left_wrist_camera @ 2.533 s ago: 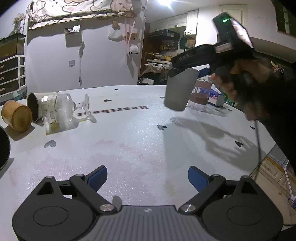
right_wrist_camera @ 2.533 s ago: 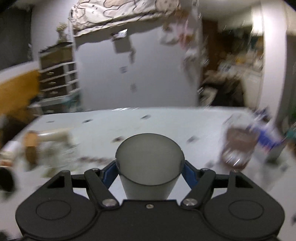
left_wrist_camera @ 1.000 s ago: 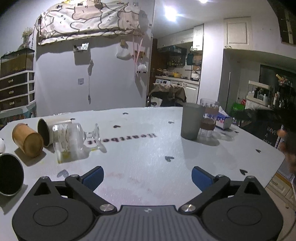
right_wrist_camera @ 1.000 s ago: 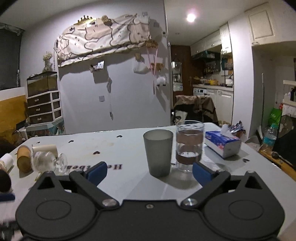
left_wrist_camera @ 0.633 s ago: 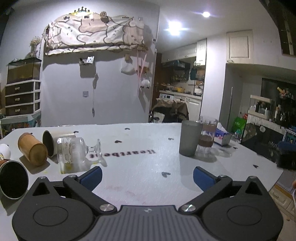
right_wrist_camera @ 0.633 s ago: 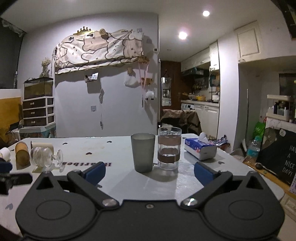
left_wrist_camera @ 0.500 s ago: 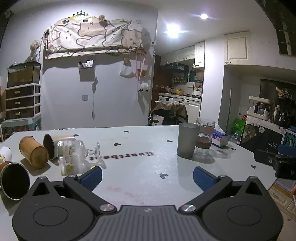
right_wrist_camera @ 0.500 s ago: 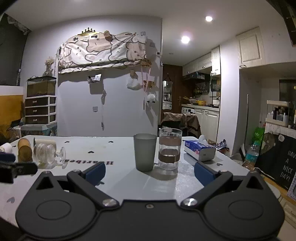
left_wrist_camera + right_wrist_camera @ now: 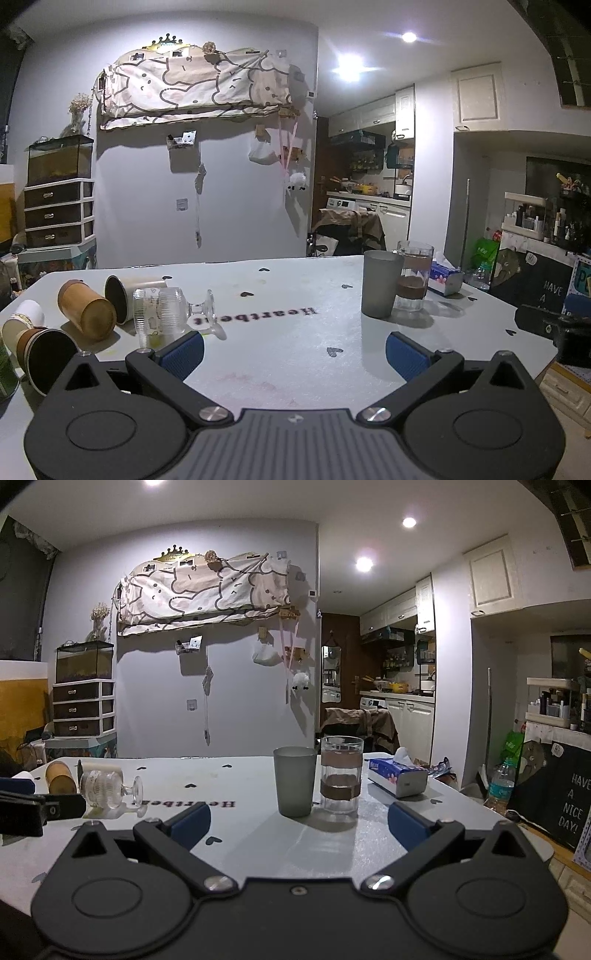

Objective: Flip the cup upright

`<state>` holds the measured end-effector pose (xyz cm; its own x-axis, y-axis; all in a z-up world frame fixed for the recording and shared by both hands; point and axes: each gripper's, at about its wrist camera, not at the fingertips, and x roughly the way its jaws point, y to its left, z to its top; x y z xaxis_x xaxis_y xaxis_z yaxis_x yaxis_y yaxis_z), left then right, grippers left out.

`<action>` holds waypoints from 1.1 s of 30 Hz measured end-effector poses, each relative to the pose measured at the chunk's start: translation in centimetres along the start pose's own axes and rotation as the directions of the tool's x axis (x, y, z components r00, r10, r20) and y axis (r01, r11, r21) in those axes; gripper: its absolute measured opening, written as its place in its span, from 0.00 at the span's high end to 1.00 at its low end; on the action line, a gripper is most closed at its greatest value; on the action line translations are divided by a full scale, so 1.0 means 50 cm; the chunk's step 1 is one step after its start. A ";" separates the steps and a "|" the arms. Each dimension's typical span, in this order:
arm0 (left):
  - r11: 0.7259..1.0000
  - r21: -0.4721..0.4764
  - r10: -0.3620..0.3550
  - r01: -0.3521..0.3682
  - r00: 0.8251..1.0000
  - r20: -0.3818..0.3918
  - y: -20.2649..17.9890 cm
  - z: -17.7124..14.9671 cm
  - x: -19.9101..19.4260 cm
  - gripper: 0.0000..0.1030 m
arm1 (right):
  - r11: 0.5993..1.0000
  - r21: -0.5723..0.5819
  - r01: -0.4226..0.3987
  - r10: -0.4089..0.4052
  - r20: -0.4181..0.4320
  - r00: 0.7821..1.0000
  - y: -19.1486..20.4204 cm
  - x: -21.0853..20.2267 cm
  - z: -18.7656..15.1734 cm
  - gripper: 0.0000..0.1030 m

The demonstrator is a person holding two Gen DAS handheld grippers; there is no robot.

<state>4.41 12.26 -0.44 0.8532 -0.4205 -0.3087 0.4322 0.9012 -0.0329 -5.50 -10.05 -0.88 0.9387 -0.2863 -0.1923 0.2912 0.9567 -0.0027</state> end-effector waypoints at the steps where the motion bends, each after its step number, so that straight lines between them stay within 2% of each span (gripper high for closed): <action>1: 1.000 0.001 0.001 -0.001 1.000 -0.001 0.000 0.000 0.000 0.00 | 1.000 0.001 -0.003 0.003 0.000 1.000 0.000 0.000 0.000 0.00; 33: 1.000 -0.007 0.001 -0.001 1.000 -0.002 0.010 0.002 -0.008 0.00 | 1.000 -0.007 -0.002 0.002 -0.008 1.000 0.008 -0.009 -0.002 0.00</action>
<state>4.29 12.87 -0.24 0.8530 -0.4196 -0.3104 0.4296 0.9022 -0.0389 -5.82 -9.56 -0.92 0.9378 -0.2836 -0.2002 0.2876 0.9577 -0.0095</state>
